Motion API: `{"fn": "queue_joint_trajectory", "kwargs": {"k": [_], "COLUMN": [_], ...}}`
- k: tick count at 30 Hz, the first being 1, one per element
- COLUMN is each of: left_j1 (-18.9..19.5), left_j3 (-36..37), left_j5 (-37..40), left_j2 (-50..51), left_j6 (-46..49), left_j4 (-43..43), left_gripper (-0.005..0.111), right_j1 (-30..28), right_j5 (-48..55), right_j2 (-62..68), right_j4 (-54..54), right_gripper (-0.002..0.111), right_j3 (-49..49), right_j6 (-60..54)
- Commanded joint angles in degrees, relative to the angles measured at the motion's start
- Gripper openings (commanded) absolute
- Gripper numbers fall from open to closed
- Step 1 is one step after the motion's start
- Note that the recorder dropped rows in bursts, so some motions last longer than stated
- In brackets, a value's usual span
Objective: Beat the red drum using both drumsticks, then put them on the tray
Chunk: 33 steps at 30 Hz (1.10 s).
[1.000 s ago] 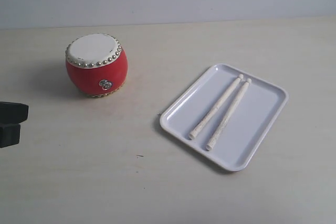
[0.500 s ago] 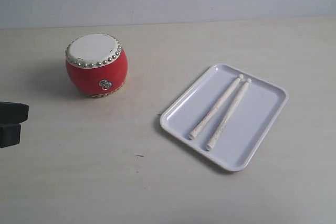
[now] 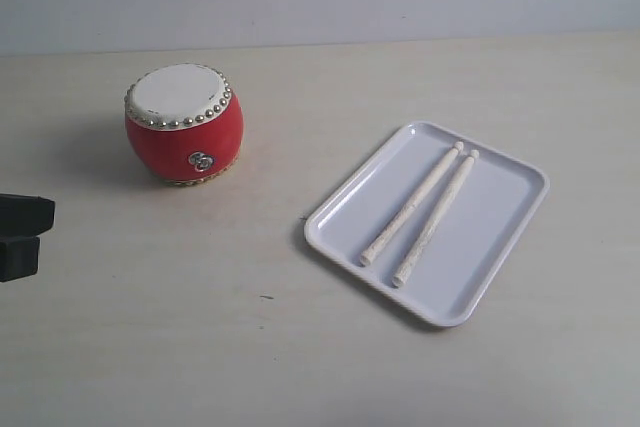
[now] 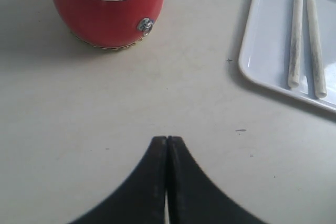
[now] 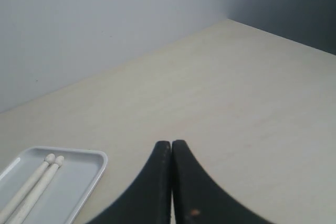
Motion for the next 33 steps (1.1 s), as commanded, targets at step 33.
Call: {"fn": "queue_joint_trajectory", "kwargs": {"k": [33], "left_j1": [17.31], "left_j3": [0.23], "left_j5": [-0.22], "left_j2": [-34.96], "left_j6": [0.00], "left_j4": [-0.09], "left_gripper": [0.000], "right_j1": [-0.25], "right_j5": [-0.84], "right_j2": [-0.36], "right_j4": [-0.39], "right_gripper": [0.000], "right_j3": [0.25], "right_j6": [-0.08]}}
